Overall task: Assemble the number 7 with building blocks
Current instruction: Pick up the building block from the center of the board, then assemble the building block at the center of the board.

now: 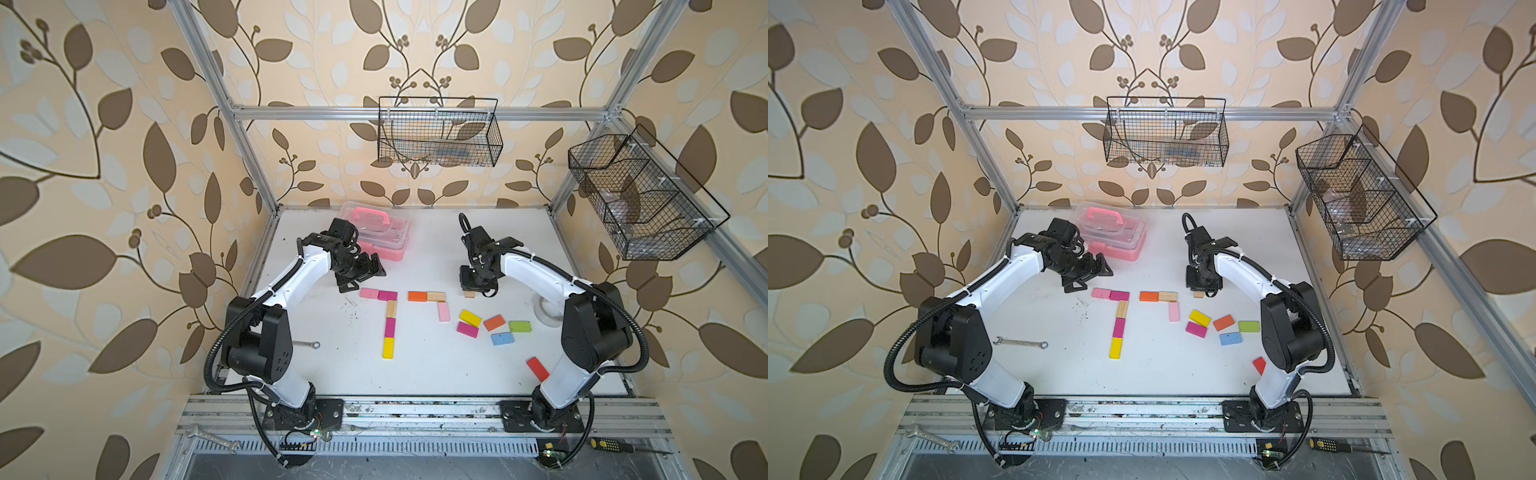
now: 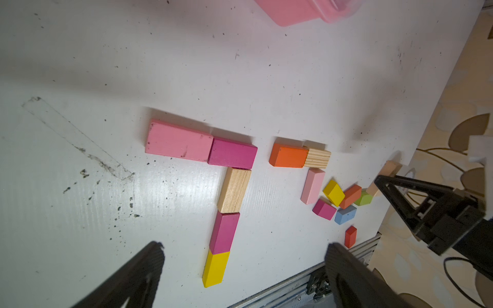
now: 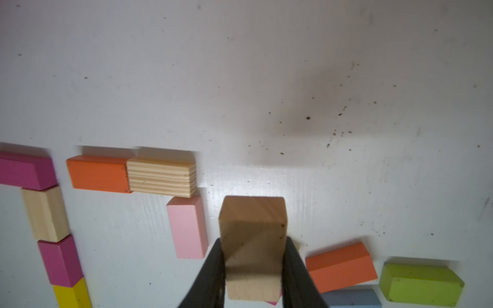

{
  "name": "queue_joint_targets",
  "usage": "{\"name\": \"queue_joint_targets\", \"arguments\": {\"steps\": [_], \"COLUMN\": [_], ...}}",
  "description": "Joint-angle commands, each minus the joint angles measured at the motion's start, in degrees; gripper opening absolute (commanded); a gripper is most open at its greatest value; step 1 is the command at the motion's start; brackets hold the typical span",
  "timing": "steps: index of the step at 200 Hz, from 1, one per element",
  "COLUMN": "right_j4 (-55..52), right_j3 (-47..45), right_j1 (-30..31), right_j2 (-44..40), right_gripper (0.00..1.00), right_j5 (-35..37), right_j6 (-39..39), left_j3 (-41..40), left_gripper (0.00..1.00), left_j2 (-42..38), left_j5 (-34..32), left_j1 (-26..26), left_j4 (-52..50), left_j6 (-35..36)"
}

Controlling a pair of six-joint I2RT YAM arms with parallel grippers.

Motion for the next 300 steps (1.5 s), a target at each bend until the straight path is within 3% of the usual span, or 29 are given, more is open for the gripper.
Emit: {"name": "queue_joint_targets", "arguments": {"steps": [1, 39, 69, 110, 138, 172, 214, 247, 276, 300], "right_j4": [-1.3, -2.9, -5.8, -2.7, 1.0, 4.6, 7.3, 8.4, 8.7, 8.1], "right_j3": [2.6, 3.7, 2.5, -6.2, -12.2, -15.6, -19.1, -20.3, -20.1, -19.3], "right_j1": [2.4, 4.2, 6.3, 11.8, 16.2, 19.3, 18.5, 15.2, 12.0, 10.7], "right_j2": [-0.3, 2.0, 1.5, -2.8, -5.2, -5.0, -5.7, -5.6, -5.4, -3.8], "right_gripper": [0.21, 0.21, 0.21, 0.21, 0.21, 0.21, 0.21, 0.22, 0.22, 0.22], "right_j5": [-3.8, -6.7, -7.7, -6.9, -5.6, -4.2, -4.8, -5.7, -7.4, -7.5], "right_j6": [0.2, -3.4, -5.3, 0.2, 7.2, 10.6, 11.3, 10.7, 8.6, 6.6], "left_j3": [0.5, 0.0, -2.0, -1.9, -5.2, -2.2, -2.4, -2.2, -7.1, -7.1], "left_gripper": [0.97, 0.98, 0.97, 0.98, 0.97, 0.98, 0.98, 0.98, 0.98, 0.98], "left_j2": [-0.2, -0.3, -0.2, 3.1, 3.8, 4.6, 4.9, 3.6, 1.3, 1.8], "left_j5": [1.0, -1.5, 1.5, 3.3, 5.9, 6.4, 7.3, 5.3, 5.8, 5.8], "left_j1": [0.2, 0.2, -0.3, 0.1, 0.2, 1.0, 3.0, 3.5, 4.0, 4.0], "left_j4": [-1.3, 2.2, 8.5, 9.3, 13.9, 11.6, 13.7, 10.0, 16.0, 15.2], "left_j6": [0.7, -5.2, -12.3, -5.6, -5.3, -1.6, -2.7, 1.8, -2.3, -2.0]}}
